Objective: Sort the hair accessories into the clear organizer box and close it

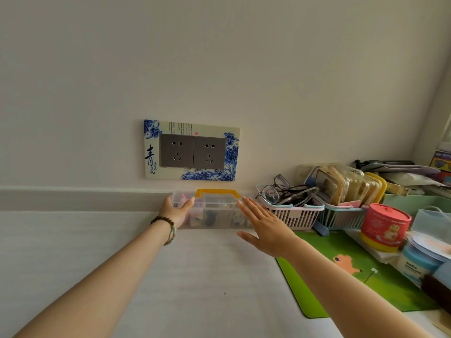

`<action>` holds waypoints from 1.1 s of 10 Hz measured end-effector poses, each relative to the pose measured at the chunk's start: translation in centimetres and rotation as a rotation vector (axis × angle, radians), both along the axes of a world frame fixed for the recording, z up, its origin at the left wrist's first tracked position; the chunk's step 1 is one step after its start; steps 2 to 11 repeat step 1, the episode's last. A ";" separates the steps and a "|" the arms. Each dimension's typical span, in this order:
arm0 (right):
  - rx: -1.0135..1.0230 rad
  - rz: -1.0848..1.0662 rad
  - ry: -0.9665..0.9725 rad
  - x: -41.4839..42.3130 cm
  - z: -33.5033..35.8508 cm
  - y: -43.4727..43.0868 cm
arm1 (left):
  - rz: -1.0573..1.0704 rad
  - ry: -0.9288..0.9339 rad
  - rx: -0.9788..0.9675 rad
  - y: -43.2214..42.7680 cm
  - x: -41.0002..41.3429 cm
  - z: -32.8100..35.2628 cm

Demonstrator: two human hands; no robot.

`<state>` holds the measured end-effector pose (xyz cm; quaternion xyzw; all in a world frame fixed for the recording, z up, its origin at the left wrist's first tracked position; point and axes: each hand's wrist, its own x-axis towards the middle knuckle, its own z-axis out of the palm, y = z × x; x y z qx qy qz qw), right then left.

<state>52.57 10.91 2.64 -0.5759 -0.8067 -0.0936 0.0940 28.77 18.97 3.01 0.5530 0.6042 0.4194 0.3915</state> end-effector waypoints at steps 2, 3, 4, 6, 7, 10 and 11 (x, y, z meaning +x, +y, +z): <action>-0.056 -0.017 0.100 -0.4 1.0 -0.7 | 0.068 -0.005 -0.063 -1.5 -0.5 0.8; -0.056 -0.017 0.100 -0.4 1.0 -0.7 | 0.068 -0.005 -0.063 -1.5 -0.5 0.8; -0.056 -0.017 0.100 -0.4 1.0 -0.7 | 0.068 -0.005 -0.063 -1.5 -0.5 0.8; -0.056 -0.017 0.100 -0.4 1.0 -0.7 | 0.068 -0.005 -0.063 -1.5 -0.5 0.8; -0.056 -0.017 0.100 -0.4 1.0 -0.7 | 0.068 -0.005 -0.063 -1.5 -0.5 0.8; -0.056 -0.017 0.100 -0.4 1.0 -0.7 | 0.068 -0.005 -0.063 -1.5 -0.5 0.8; -0.056 -0.017 0.100 -0.4 1.0 -0.7 | 0.068 -0.005 -0.063 -1.5 -0.5 0.8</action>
